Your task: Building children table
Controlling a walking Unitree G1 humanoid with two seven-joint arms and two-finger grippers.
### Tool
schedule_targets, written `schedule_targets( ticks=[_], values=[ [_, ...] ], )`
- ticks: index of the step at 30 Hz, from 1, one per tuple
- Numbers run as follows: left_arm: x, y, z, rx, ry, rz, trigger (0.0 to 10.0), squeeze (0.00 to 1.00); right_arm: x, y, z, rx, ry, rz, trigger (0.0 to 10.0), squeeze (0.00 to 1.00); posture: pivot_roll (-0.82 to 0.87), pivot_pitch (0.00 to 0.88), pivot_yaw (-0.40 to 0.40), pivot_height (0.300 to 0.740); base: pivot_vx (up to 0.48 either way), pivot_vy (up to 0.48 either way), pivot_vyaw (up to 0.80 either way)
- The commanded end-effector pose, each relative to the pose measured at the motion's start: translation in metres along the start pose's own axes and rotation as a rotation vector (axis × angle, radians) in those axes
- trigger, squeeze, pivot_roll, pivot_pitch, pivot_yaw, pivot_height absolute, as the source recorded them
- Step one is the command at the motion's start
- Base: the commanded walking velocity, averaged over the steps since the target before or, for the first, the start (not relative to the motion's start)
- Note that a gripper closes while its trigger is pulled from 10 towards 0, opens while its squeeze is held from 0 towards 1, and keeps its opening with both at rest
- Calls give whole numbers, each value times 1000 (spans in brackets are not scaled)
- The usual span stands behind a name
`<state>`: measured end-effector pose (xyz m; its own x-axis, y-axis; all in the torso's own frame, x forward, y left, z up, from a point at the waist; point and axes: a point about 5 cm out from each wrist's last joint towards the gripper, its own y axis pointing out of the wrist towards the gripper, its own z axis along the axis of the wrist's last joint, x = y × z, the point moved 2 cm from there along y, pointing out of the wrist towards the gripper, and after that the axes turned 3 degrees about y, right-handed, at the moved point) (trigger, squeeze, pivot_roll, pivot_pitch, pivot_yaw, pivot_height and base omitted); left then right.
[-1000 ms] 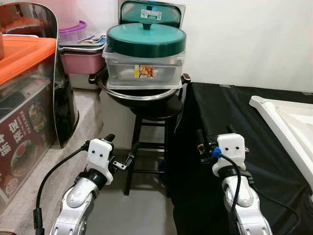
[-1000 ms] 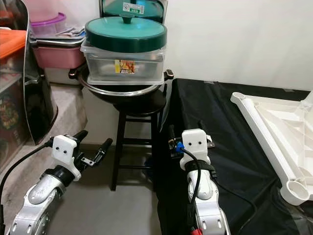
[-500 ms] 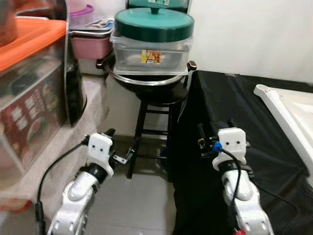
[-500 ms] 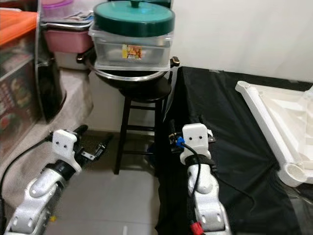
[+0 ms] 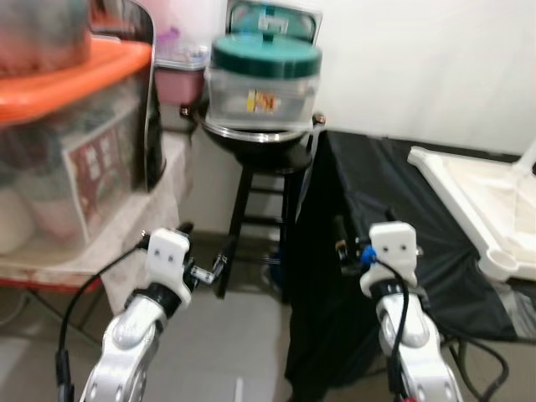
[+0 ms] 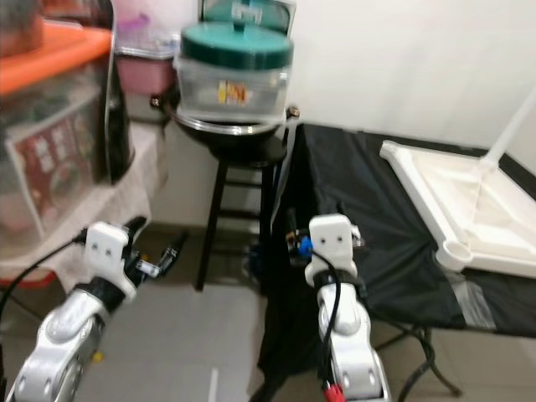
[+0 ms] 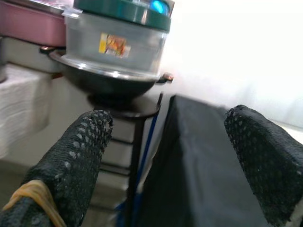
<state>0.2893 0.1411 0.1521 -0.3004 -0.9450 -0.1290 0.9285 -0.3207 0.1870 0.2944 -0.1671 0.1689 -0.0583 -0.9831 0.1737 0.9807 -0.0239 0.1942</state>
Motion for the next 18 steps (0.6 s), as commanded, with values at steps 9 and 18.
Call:
schedule_targets(
  ticks=[9,18],
  values=[
    [1,0,0,-3,-7,-9,10000,0,1,1,-1,-4,-6,-7,10000,0,68,0,-80,740,-140,0,0],
    [1,1,1,0,-2,-7,10000,0,1,2,-2,-5,-4,-8,10000,0,72,0,-83,740,0,0,0]
  ],
)
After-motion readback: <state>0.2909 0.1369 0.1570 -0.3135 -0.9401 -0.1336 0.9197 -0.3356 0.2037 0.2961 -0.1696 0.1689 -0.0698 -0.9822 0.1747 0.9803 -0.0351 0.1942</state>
